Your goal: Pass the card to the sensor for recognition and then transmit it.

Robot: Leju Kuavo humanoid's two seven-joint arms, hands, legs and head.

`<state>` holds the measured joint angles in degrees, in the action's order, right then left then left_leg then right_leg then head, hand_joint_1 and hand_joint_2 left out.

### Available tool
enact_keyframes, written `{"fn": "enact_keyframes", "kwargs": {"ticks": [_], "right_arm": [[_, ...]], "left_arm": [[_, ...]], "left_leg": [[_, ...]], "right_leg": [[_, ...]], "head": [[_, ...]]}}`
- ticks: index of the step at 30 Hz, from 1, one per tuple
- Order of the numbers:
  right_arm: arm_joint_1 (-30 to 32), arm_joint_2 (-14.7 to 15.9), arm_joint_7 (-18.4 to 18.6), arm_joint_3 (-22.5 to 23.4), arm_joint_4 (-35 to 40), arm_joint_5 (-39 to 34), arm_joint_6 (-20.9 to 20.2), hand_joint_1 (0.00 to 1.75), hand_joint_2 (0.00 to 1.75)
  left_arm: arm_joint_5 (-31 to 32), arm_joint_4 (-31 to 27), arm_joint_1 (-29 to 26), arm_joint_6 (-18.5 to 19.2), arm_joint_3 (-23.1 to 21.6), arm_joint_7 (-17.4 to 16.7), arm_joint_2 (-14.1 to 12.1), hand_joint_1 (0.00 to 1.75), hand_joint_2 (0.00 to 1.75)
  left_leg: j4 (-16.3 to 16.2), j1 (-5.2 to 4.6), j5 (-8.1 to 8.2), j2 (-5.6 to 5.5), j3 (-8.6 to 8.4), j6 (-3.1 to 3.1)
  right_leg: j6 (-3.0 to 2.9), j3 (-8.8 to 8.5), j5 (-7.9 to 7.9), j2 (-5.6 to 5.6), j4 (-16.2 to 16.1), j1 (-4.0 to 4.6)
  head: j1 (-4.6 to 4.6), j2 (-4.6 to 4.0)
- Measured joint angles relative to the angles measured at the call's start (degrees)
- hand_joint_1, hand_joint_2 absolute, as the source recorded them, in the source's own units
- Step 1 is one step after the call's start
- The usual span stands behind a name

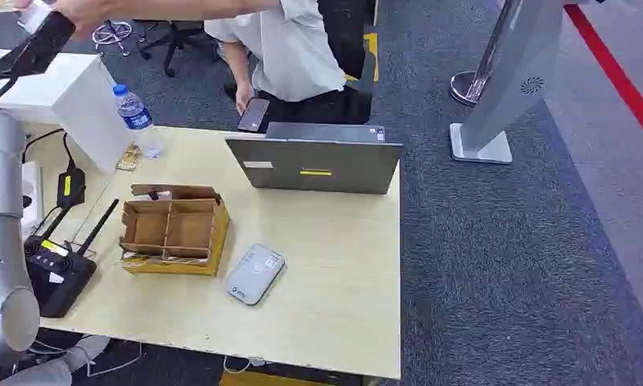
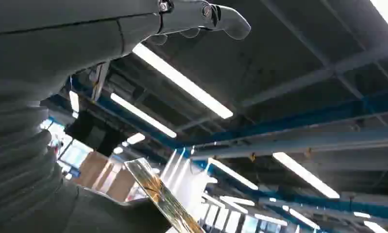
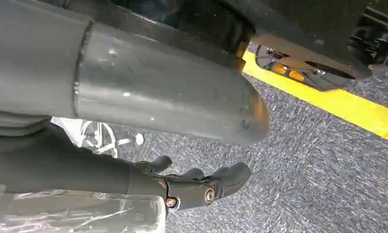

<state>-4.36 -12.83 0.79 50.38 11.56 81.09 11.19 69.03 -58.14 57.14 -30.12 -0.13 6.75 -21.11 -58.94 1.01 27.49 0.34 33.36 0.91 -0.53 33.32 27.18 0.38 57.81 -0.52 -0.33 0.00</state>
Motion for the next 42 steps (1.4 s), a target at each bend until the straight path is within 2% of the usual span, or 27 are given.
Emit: {"fn": "enact_keyframes", "kwargs": {"ticks": [5,6,8,17,33,37,42], "right_arm": [[-0.1,-0.1,0.9,-0.2,0.0,0.2,0.0,0.00,0.00],[-0.1,-0.1,0.9,-0.2,-0.1,0.2,0.0,0.00,0.00],[-0.1,-0.1,1.0,-0.3,-0.1,0.2,0.0,0.00,0.00],[-0.2,-0.2,1.0,-0.4,-0.2,0.1,0.0,0.00,0.00],[-0.2,-0.2,1.0,-0.4,-0.2,0.0,0.0,0.00,0.00],[-0.2,-0.2,1.0,-0.4,-0.2,0.0,0.1,0.00,0.00],[-0.2,-0.3,1.4,-0.4,-0.2,-0.2,0.2,0.00,0.00]], "left_arm": [[5.7,0.9,2.4,-2.9,-2.9,-2.0,0.4,0.00,1.75],[5.8,1.0,2.6,-2.9,-3.2,-2.1,0.5,0.10,1.75],[6.1,1.3,3.0,-2.9,-3.8,-2.3,0.7,1.75,1.75],[6.4,2.3,3.3,-2.8,-5.5,-2.3,1.2,1.75,1.75],[4.2,2.3,2.5,-2.4,-5.8,-1.9,1.5,1.75,1.75],[2.7,0.1,-1.9,-4.1,-5.8,-1.7,2.4,1.75,1.75],[2.8,-5.4,-11.7,-5.0,-6.0,-1.1,5.2,1.75,1.75]], "left_leg": [[0.0,0.00,0.00,0.00,0.00,0.00],[0.0,0.00,0.00,0.00,0.00,0.00],[0.0,0.00,0.00,0.00,0.00,0.00],[0.0,0.00,-0.02,-0.01,0.02,-0.02],[0.0,0.00,-0.02,0.00,0.02,-0.02],[0.0,-0.01,-0.02,0.00,0.02,-0.02],[0.0,-0.04,-0.01,0.01,0.02,-0.03]], "right_leg": [[0.00,0.00,0.00,-0.01,0.0,0.00],[0.00,0.00,0.00,0.00,0.0,0.00],[0.00,0.00,0.00,0.00,0.0,0.00],[0.00,0.00,0.00,-0.01,0.0,0.00],[0.00,0.00,0.00,-0.01,0.0,0.00],[0.00,0.00,0.00,-0.01,0.0,0.00],[0.00,0.01,0.00,0.00,0.0,-0.02]], "head": [[0.02,0.00],[0.00,0.00],[0.00,0.00],[0.02,0.00],[0.02,0.00],[0.00,0.00],[0.00,0.00]]}}
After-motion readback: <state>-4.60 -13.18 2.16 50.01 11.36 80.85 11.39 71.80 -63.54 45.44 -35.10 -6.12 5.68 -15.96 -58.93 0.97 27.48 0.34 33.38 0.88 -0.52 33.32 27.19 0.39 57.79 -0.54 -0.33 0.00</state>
